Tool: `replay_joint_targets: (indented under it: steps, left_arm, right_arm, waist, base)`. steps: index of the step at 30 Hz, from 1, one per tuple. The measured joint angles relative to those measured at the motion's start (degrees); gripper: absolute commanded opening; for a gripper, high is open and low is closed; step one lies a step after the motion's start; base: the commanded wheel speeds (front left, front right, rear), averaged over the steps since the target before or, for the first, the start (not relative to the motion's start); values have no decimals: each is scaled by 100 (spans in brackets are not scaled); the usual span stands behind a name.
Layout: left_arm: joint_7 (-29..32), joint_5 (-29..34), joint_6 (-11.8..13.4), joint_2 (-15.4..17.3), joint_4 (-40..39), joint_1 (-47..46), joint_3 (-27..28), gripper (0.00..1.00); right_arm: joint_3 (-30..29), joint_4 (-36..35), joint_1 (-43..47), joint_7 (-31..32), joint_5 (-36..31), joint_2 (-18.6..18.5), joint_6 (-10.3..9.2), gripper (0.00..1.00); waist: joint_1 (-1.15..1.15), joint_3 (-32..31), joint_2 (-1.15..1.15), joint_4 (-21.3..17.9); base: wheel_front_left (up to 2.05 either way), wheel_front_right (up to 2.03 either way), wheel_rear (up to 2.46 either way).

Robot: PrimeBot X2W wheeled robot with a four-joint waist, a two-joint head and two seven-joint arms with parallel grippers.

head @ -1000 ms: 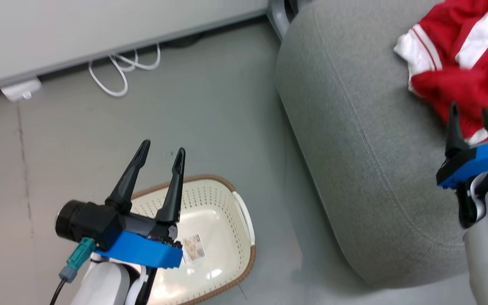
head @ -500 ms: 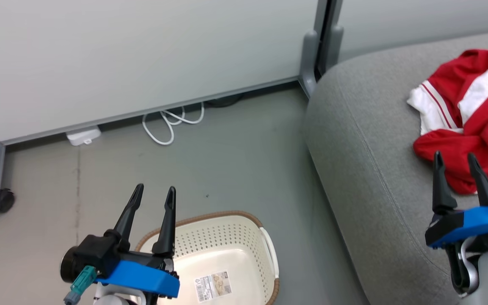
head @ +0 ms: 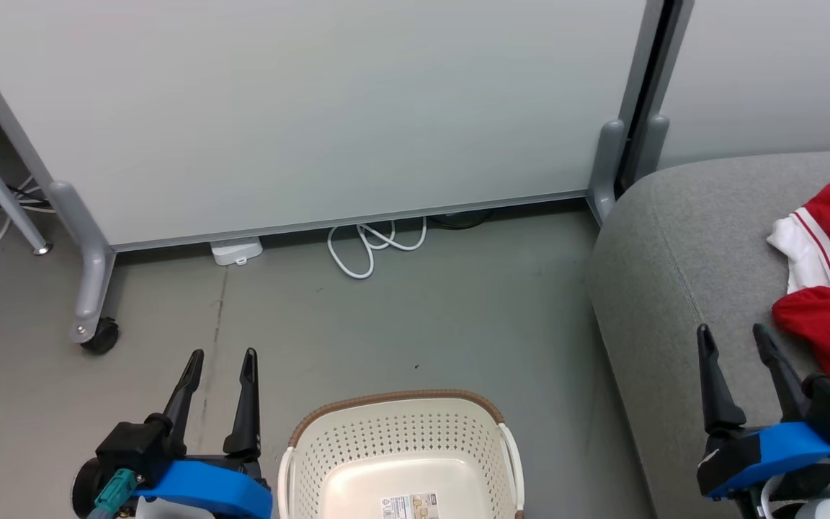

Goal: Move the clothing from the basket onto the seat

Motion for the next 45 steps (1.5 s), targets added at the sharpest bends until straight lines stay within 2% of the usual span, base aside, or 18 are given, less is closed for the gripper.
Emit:
replay_joint_targets:
  steps: [12,35,36,45]
  left_arm:
    - [0,-170,-25,77,374,-61,168,100]
    - [0,-202,-26,125,471,-40,68,100]
    - [0,-222,-26,129,478,-38,56,0]
    - [108,-404,-26,3,788,308,25,0]
  right_arm:
    - [312,83,344,-87,138,2,0,100]
    - [416,109,378,-101,229,2,0,100]
    - [417,109,378,-100,229,2,0,0]
    - [405,494,485,-38,420,47,0,0]
  waist:
    - [0,-172,0,313]
    - [0,-120,0,318]
    - [0,-120,0,318]
    - [1,-115,0,312]
  base:
    - [0,0,0]
    - [0,0,0]
    - [0,0,0]
    - [0,0,0]
